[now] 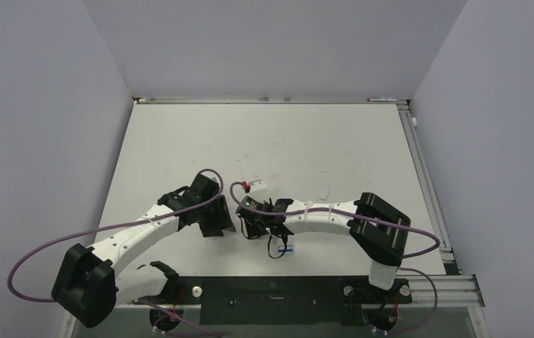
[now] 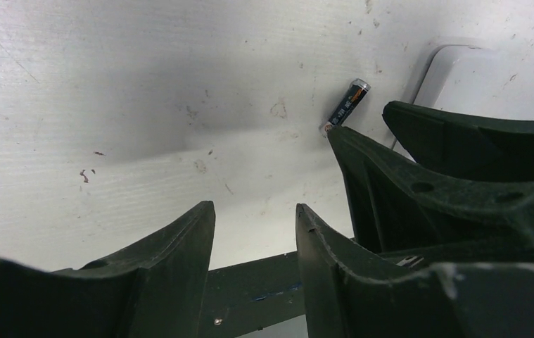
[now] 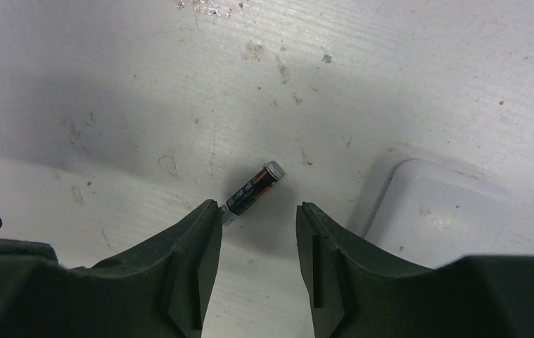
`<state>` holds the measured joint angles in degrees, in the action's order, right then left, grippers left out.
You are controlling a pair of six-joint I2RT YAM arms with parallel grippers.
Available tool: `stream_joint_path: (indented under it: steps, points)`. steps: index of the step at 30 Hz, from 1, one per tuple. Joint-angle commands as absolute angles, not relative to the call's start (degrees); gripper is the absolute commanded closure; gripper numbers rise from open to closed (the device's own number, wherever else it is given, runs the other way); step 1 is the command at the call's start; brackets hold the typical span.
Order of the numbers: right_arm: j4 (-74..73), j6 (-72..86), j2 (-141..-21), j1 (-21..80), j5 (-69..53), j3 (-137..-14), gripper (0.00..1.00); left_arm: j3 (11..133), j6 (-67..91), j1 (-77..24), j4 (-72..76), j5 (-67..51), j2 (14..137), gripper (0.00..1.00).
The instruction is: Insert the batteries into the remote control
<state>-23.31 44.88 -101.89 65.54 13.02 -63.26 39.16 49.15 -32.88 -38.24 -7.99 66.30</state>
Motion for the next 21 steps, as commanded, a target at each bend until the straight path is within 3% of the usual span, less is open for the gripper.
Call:
stream_joint_path:
  steps: [1, 9, 21]
  points:
    - [-24.5, 49.2, -103.7, 66.5, 16.8, -67.5, 0.56, 38.2, 49.9, -32.6, -35.6, -9.0, 64.0, 0.57]
    - [-27.3, 52.7, -107.7, 67.8, 18.4, -70.9, 0.57, 36.7, 48.4, -31.8, -35.1, -10.6, 62.7, 0.56]
    - [-30.4, 55.4, -110.2, 68.8, 20.4, -72.7, 0.67, 35.4, 45.6, -28.9, -35.0, -12.8, 61.7, 0.56]
